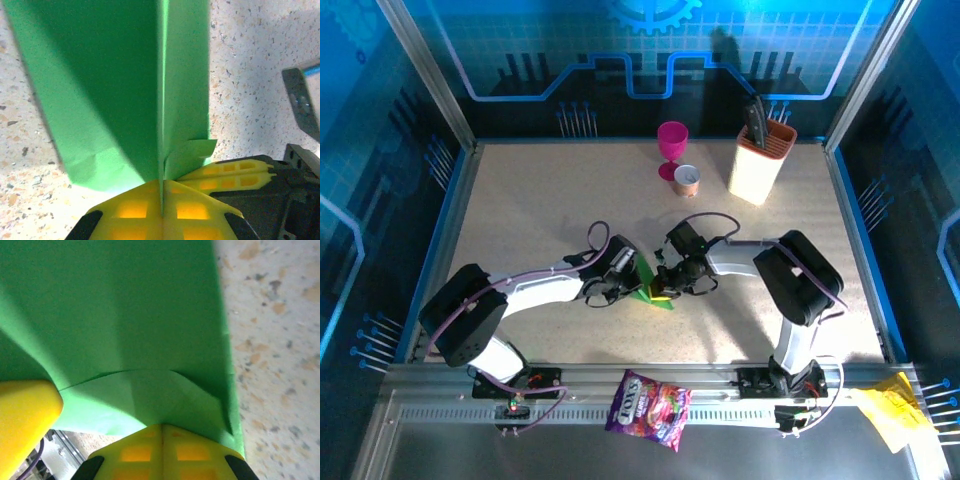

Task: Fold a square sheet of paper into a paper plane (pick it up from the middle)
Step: Fourth fold the wing at the center of the table.

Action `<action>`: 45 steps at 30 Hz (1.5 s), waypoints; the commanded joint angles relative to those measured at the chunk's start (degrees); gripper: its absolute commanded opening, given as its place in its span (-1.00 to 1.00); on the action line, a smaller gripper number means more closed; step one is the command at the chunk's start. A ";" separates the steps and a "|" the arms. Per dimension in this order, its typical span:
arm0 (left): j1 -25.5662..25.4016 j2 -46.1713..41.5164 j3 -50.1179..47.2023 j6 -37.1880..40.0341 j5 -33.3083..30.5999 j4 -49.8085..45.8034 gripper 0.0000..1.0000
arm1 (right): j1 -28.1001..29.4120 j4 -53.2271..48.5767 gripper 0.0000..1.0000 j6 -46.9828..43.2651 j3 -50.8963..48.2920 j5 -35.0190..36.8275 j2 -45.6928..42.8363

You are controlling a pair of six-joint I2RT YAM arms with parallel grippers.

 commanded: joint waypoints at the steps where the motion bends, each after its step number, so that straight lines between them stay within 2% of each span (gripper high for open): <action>1: 0.00 -0.08 2.95 -2.58 1.22 -5.58 -1.00 | -0.66 -3.28 -1.00 -2.76 -0.78 2.86 -6.27; 5: 0.66 1.06 4.74 -3.81 2.93 -8.09 -1.00 | -0.43 -5.24 -0.95 -5.97 -1.51 6.35 -10.32; 11: 2.27 2.59 6.29 -4.46 6.89 -9.96 -1.00 | 1.19 -6.04 -0.59 -10.77 -3.30 12.12 -11.81; 15: 3.33 3.65 8.02 -3.71 9.12 -11.75 -1.00 | 3.91 -5.69 -0.28 -13.50 -3.23 16.18 -12.62; 17: 3.70 4.32 9.02 -3.13 10.08 -12.77 -1.00 | 5.39 -5.73 -0.20 -14.56 -2.93 17.91 -12.85; 30: 5.09 5.71 10.32 -3.32 13.71 -13.38 -1.00 | 13.16 -5.24 -0.16 -16.13 -2.14 30.42 -12.15; 45: 5.63 5.62 9.99 -3.95 14.24 -13.41 -1.00 | 15.91 -5.03 -0.20 -14.67 -0.81 35.95 -9.80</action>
